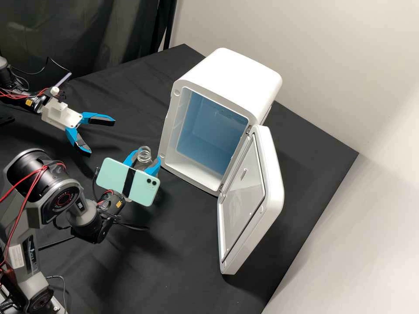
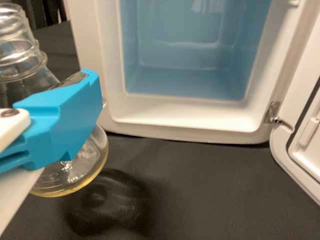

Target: Place the flask in the incubator

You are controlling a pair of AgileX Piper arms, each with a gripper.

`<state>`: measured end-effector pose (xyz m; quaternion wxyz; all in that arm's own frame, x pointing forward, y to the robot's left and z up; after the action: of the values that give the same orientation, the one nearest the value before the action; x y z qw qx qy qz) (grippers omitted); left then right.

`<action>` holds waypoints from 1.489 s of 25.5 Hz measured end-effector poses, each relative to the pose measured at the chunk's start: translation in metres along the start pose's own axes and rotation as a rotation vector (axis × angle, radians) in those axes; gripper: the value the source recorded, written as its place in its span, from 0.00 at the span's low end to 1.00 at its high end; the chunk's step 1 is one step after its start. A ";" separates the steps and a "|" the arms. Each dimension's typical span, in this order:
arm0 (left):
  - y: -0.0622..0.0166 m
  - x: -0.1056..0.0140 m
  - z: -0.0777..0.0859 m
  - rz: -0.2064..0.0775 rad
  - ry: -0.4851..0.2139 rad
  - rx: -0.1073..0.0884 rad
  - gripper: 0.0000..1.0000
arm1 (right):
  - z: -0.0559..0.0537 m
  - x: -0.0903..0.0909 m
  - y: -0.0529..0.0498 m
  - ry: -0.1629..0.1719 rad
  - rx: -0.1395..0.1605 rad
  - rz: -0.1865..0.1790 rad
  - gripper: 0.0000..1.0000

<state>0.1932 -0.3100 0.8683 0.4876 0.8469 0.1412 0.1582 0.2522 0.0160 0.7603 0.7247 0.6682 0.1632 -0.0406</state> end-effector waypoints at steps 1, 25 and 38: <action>0.0000 0.000 0.000 0.000 0.001 0.000 1.00 | 0.000 0.002 0.003 -0.001 0.001 0.015 0.00; 0.0129 -0.008 -0.008 0.039 -0.018 -0.032 1.00 | -0.014 0.029 0.028 0.045 0.003 0.146 0.00; 0.0129 -0.008 -0.008 0.039 -0.018 -0.032 1.00 | -0.028 0.049 0.037 0.102 0.001 0.193 0.00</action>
<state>0.1834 -0.3135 0.8822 0.4991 0.8430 0.1176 0.1626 0.3036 0.0549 0.7803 0.7156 0.6824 0.1350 0.0633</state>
